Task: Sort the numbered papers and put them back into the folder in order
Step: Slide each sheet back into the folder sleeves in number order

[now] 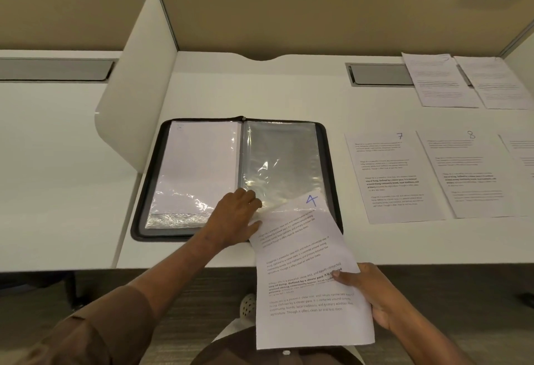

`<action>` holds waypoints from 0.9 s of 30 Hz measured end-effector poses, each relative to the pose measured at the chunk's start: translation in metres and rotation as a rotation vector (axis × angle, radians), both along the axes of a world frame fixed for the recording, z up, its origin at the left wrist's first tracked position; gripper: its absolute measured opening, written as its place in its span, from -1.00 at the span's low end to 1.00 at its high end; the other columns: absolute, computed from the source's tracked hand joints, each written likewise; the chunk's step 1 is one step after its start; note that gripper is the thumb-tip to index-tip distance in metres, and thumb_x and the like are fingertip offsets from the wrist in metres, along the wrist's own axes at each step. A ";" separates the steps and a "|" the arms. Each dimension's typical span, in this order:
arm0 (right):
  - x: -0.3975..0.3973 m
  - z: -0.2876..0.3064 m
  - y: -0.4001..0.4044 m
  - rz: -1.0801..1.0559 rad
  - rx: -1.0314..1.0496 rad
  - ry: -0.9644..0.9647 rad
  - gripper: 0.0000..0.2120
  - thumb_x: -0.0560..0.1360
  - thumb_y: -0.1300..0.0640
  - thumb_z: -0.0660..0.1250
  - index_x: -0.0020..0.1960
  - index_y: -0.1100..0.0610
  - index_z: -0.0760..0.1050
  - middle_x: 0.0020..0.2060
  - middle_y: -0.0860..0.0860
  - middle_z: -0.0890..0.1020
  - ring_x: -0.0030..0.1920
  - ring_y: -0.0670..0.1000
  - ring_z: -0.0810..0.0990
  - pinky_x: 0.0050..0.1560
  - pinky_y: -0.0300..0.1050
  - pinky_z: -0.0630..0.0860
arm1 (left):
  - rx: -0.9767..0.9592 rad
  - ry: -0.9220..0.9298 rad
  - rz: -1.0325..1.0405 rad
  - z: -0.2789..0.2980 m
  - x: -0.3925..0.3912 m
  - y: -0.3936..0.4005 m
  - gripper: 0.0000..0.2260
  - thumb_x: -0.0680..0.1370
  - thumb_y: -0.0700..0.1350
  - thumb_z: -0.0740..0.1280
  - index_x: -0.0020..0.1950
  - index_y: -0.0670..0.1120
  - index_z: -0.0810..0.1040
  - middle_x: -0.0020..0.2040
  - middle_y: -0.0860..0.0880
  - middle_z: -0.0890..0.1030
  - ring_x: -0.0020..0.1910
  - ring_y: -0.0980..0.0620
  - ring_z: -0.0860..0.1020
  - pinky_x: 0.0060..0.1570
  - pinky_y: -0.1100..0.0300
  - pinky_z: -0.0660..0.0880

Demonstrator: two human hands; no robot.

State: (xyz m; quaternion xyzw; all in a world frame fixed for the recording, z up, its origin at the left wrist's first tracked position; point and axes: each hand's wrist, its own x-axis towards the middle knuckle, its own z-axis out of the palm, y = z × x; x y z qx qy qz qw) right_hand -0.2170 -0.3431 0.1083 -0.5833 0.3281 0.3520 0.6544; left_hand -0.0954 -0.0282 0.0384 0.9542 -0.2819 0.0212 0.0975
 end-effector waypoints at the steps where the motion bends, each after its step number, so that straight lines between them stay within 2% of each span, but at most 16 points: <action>1: 0.000 0.000 0.001 -0.001 -0.012 -0.003 -0.68 0.48 0.29 0.47 0.23 0.26 0.59 0.06 0.23 0.71 0.06 0.30 0.70 0.20 0.39 0.55 | 0.024 0.028 0.016 -0.003 -0.003 0.000 -0.62 0.44 0.08 0.46 0.16 -0.07 0.56 0.10 -0.05 0.58 0.06 -0.06 0.53 -0.10 0.04 0.58; 3: 0.001 0.001 0.004 -0.006 -0.020 -0.005 -0.68 0.49 0.29 0.47 0.23 0.25 0.58 0.05 0.23 0.72 0.05 0.30 0.71 0.18 0.39 0.55 | 0.061 0.071 0.043 -0.006 -0.009 -0.001 -0.54 0.43 0.09 0.42 0.27 -0.07 0.48 0.22 -0.05 0.52 0.20 -0.08 0.48 0.03 0.02 0.56; 5: 0.001 0.001 0.006 -0.010 -0.011 -0.006 -0.67 0.48 0.29 0.47 0.23 0.27 0.59 0.06 0.23 0.71 0.06 0.30 0.70 0.19 0.38 0.55 | 0.052 0.085 0.080 -0.008 -0.013 -0.002 -0.53 0.43 0.01 0.40 0.30 -0.07 0.45 0.23 -0.06 0.51 0.22 -0.08 0.47 0.02 0.03 0.57; 7: 0.000 0.002 0.008 -0.007 -0.001 -0.002 -0.67 0.48 0.29 0.47 0.24 0.27 0.59 0.07 0.24 0.71 0.07 0.30 0.70 0.20 0.38 0.55 | 0.032 0.067 0.107 -0.010 -0.016 -0.003 -0.55 0.41 -0.08 0.41 0.29 -0.09 0.48 0.19 -0.07 0.55 0.19 -0.09 0.50 -0.04 0.03 0.58; 10: -0.001 0.004 0.010 -0.008 0.030 0.003 -0.66 0.48 0.28 0.48 0.24 0.27 0.59 0.08 0.24 0.70 0.08 0.31 0.69 0.20 0.38 0.54 | -0.002 0.008 0.147 -0.018 -0.021 -0.005 -0.62 0.40 -0.16 0.44 0.21 -0.11 0.54 0.06 -0.07 0.61 0.04 -0.09 0.56 -0.12 0.03 0.58; 20: -0.001 0.001 0.014 -0.012 0.068 0.008 -0.64 0.48 0.27 0.48 0.25 0.31 0.59 0.12 0.28 0.68 0.11 0.34 0.67 0.23 0.38 0.52 | -0.102 -0.037 0.365 -0.033 -0.011 -0.021 -0.69 0.39 -0.16 0.46 0.13 -0.07 0.59 -0.03 -0.03 0.59 -0.12 -0.08 0.53 -0.14 0.05 0.45; 22: -0.001 -0.001 0.015 -0.028 0.052 0.007 -0.64 0.47 0.27 0.48 0.24 0.31 0.59 0.10 0.27 0.69 0.09 0.34 0.68 0.22 0.38 0.53 | -0.121 -0.023 0.392 -0.034 -0.016 -0.024 -0.66 0.40 -0.13 0.42 0.17 -0.08 0.57 0.04 -0.04 0.57 -0.02 -0.11 0.55 -0.02 0.01 0.47; 25: -0.002 -0.003 0.017 -0.046 0.051 0.006 -0.64 0.46 0.28 0.49 0.24 0.30 0.59 0.10 0.28 0.69 0.10 0.34 0.68 0.21 0.39 0.53 | -0.109 0.006 0.441 -0.037 -0.026 -0.023 -0.54 0.39 -0.11 0.41 0.29 -0.10 0.51 0.30 -0.11 0.51 0.36 -0.21 0.45 0.30 -0.26 0.40; 27: -0.003 -0.004 0.017 -0.053 0.061 0.010 -0.65 0.46 0.28 0.49 0.24 0.31 0.60 0.10 0.28 0.69 0.10 0.35 0.68 0.22 0.39 0.53 | -0.106 0.018 0.460 -0.039 -0.029 -0.018 -0.51 0.38 -0.14 0.42 0.32 -0.11 0.50 0.35 -0.12 0.51 0.43 -0.22 0.40 0.32 -0.32 0.37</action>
